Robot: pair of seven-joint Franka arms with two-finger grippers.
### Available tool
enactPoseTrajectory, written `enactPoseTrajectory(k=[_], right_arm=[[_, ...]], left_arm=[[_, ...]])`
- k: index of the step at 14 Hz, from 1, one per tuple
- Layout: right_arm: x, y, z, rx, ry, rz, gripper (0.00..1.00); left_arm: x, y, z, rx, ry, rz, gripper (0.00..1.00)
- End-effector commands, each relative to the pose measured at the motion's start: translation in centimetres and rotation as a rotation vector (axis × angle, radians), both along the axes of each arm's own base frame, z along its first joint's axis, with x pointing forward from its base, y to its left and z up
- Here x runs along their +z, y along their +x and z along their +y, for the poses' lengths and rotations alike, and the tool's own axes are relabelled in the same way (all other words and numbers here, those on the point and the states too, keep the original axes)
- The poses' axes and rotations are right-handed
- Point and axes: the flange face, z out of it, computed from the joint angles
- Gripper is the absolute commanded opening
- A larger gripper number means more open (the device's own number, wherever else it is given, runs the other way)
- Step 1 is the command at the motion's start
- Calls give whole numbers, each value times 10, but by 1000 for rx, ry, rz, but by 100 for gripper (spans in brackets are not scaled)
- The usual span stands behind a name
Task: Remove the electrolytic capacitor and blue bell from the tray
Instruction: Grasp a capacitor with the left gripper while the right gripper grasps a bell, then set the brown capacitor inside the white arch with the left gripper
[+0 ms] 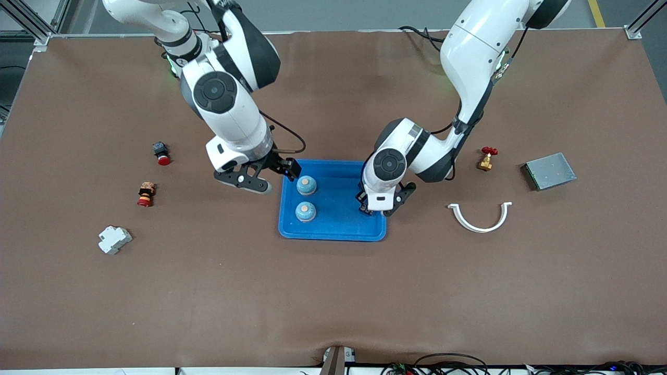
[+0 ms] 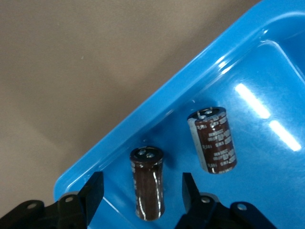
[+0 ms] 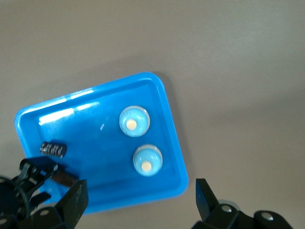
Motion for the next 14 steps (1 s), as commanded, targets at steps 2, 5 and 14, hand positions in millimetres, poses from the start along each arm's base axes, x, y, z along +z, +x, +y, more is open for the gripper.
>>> enactPoseTrajectory(k=[2,5,14], right_arm=[[-49,-16,8,85,-12,11,100],[-74,-19,15,133,-34,39,100],[-129,-7,38,182,-58,54,100]], left_arm=[[-6,2,-6,31,-3,-32,65],[-14,0,-6,40,7,-23,58],[7,5,-6,98,-1,-37,0]])
